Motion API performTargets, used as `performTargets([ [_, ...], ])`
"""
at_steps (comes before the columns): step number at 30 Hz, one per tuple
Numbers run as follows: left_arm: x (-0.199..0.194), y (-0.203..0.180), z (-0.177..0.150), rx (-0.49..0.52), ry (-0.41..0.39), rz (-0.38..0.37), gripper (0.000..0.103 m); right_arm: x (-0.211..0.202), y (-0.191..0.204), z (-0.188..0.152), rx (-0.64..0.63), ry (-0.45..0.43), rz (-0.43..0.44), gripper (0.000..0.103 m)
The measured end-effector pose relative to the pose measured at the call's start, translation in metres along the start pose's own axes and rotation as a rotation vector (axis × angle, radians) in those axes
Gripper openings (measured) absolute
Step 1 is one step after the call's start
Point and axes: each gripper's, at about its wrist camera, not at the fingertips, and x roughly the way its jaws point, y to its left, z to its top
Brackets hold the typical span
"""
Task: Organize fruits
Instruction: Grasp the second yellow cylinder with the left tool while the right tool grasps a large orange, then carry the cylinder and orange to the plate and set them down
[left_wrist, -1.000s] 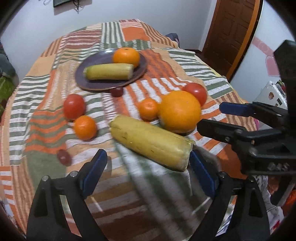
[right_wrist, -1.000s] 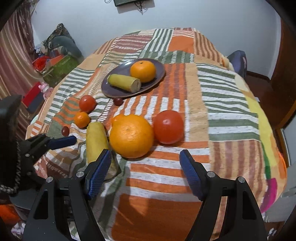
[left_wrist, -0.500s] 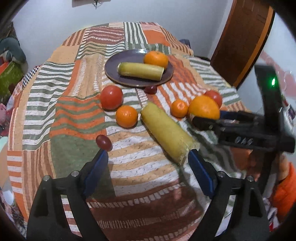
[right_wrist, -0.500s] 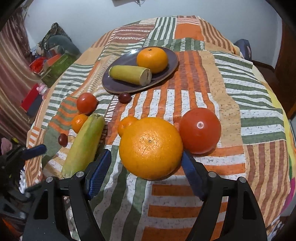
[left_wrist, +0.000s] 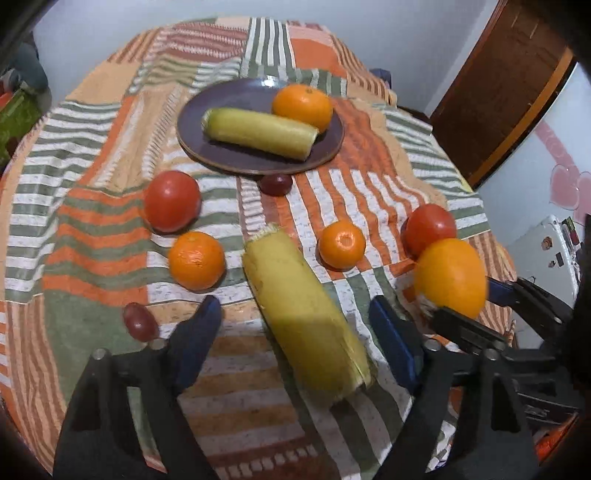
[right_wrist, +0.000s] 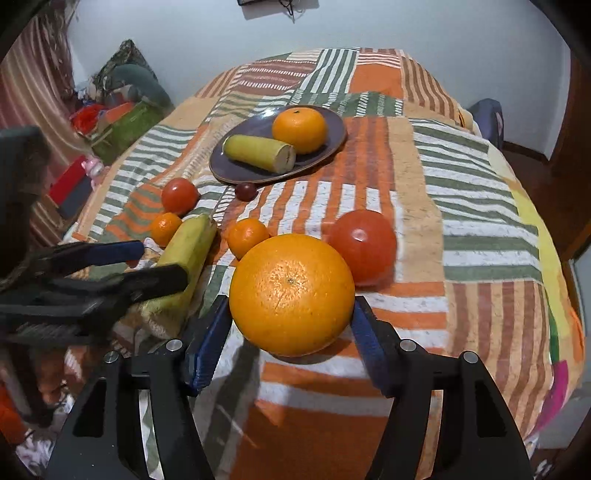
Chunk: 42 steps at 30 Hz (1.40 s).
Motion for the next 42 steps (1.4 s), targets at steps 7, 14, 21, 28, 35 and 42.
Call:
performTargets([
  [7, 0.011, -0.007, -0.005, 0.023, 0.022, -0.011, 0.055, -0.006, -0.005, -0.008, -0.002, -0.005, -0.007, 0.062],
  [14, -0.004, -0.002, -0.012, 0.094, 0.063, -0.053, 0.041, -0.011, -0.008, -0.007, 0.003, -0.021, 0.002, 0.062],
  [21, 0.017, -0.004, 0.0, 0.1, 0.108, -0.029, 0.041, -0.011, -0.005, -0.002, -0.006, -0.025, -0.003, 0.062],
  [28, 0.021, -0.007, 0.005, 0.123, 0.071, 0.007, 0.04, -0.015, -0.004, 0.003, -0.005, -0.036, -0.003, 0.062],
  [35, -0.013, 0.002, 0.013, 0.113, 0.009, -0.011, 0.038, -0.02, 0.001, 0.027, -0.056, -0.073, -0.024, 0.062],
  [42, -0.045, 0.01, 0.035, 0.109, -0.078, -0.025, 0.038, -0.016, 0.005, 0.067, -0.091, -0.11, -0.034, 0.062],
])
